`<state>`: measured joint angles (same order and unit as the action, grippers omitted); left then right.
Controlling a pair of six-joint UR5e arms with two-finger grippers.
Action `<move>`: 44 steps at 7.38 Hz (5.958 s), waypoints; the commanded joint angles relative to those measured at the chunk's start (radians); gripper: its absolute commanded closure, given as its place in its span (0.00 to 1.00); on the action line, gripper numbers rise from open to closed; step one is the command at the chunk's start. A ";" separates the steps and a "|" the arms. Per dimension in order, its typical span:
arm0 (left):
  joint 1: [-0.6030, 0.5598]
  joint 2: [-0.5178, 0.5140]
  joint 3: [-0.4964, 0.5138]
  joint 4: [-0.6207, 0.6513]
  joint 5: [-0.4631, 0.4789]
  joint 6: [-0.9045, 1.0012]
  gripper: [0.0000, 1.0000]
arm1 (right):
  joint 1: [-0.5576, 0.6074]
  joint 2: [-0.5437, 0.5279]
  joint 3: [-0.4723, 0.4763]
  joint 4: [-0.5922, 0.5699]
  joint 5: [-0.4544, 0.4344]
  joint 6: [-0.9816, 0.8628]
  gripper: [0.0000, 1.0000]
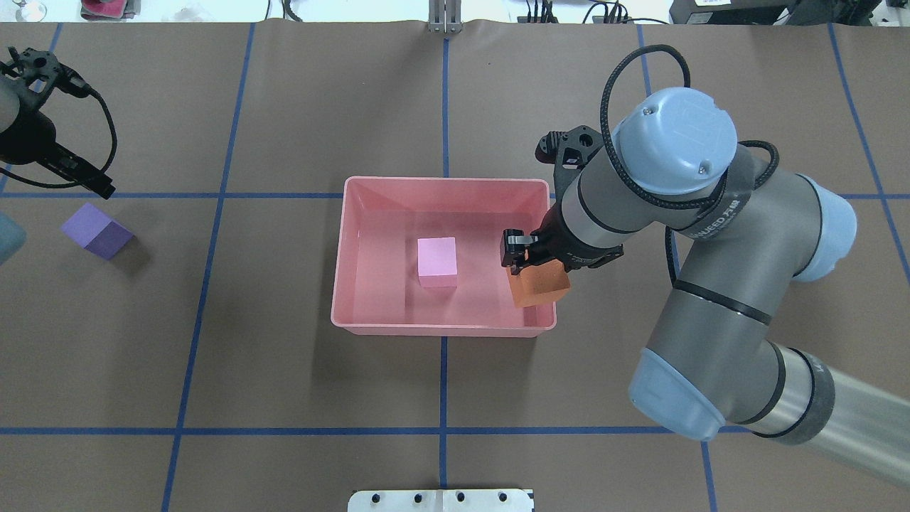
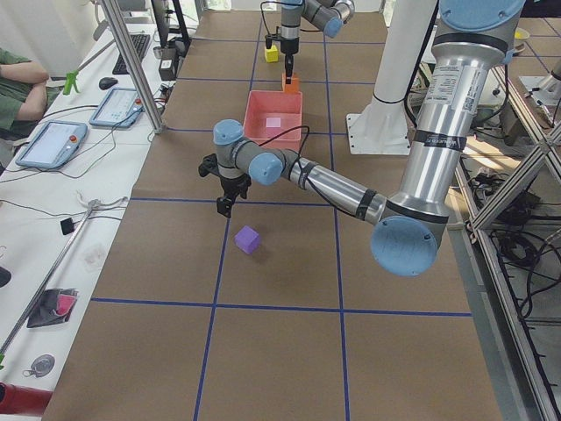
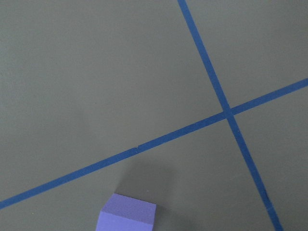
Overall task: Place blocks into pink bin with both arms
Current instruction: 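Carry the orange cube to the bin while the left gripper withdraws, then release the orange cube in the bin while the left gripper grasps purple cube, then carry the purple cube into the bin while the right gripper moves out, then release the purple cube in the bin while the right gripper grasps yellow cube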
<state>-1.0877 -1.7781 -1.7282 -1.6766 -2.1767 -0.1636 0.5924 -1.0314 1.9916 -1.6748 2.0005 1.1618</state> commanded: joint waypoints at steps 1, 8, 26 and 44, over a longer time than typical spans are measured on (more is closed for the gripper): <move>-0.005 0.008 0.041 -0.017 0.000 0.062 0.00 | -0.013 0.039 -0.043 0.001 -0.013 0.004 1.00; 0.012 0.075 0.157 -0.261 0.000 -0.098 0.00 | -0.013 0.063 -0.109 0.009 -0.025 0.016 1.00; 0.011 0.095 -0.041 -0.049 -0.102 -0.162 1.00 | 0.009 0.113 -0.102 0.014 -0.011 0.047 0.00; 0.492 -0.627 0.004 0.290 0.216 -1.085 0.00 | 0.535 -0.446 -0.381 0.306 0.176 -0.916 0.00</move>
<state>-0.5929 -2.4056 -1.7157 -1.3906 -1.9605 -1.2506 1.1287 -1.4761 1.6273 -1.3703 2.1758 0.2529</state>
